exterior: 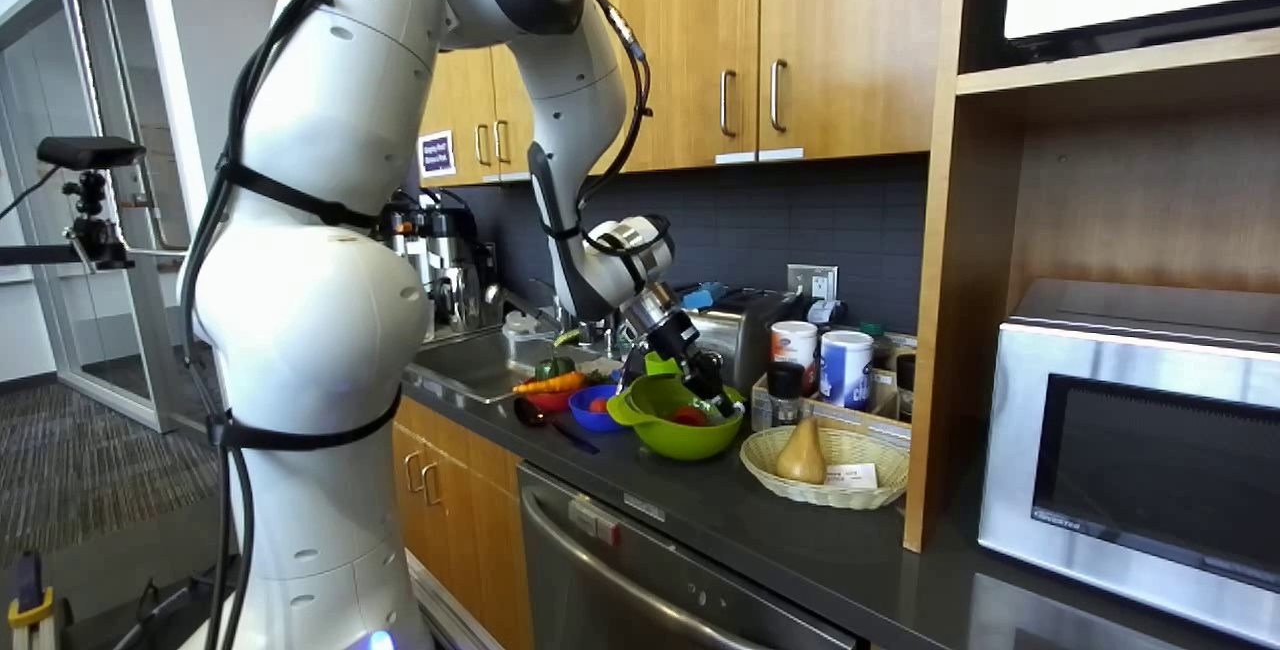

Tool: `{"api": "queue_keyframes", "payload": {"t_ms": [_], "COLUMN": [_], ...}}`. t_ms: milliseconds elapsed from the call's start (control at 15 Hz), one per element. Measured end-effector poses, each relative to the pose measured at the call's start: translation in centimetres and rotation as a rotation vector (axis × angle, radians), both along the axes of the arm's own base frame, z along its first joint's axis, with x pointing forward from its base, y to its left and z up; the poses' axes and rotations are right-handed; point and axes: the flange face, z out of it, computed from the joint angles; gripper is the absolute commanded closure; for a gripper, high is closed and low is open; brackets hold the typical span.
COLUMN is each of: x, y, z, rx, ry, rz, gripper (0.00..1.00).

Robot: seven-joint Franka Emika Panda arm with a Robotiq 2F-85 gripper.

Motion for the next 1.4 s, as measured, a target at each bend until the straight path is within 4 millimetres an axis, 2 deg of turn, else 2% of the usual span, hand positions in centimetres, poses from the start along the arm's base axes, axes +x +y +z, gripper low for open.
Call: {"api": "queue_keyframes", "payload": {"t_ms": [1400], "x": [-1.2], "y": [0.2], "z": [-0.6], "rx": [-0.076], "ry": [0.086], "rz": [-0.166], "gripper": [0.99]}}
